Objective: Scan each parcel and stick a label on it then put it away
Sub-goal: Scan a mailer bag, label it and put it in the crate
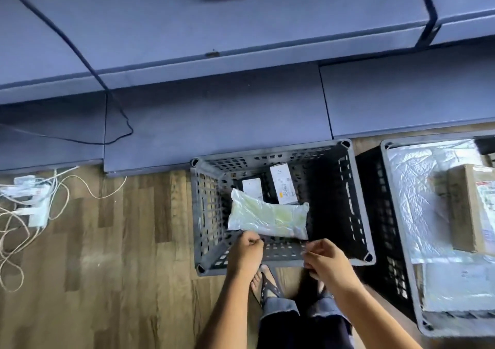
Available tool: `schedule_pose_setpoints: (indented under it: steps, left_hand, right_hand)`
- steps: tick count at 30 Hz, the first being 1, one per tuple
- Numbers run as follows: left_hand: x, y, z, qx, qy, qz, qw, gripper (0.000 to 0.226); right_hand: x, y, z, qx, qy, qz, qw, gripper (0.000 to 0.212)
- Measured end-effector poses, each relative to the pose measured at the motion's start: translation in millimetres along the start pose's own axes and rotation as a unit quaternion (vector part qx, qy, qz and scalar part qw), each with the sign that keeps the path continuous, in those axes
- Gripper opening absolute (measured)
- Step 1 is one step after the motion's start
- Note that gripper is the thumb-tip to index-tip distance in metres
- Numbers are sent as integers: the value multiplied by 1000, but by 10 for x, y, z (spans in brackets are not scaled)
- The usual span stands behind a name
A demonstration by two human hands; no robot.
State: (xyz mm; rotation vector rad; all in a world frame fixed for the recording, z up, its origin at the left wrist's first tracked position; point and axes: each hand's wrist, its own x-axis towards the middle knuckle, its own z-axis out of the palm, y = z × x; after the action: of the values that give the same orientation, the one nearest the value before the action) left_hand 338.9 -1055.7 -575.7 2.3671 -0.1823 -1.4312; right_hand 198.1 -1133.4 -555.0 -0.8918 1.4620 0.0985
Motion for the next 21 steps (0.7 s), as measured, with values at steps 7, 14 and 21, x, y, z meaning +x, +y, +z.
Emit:
schedule_pose_setpoints:
  steps: [7,14,21]
  left_hand:
    - [826,-163,246,95,5,73,993,30]
    - [1965,-475,569,347,86,208,910,54]
    - [2691,-733,997,532,47,272,801,81]
  right_hand:
    - [789,204,200,-192,16,-30,981,10]
    - [1941,370,406,-418,8,-69,906,50]
    - [2560,782,320,-493,-7,-85,866,61]
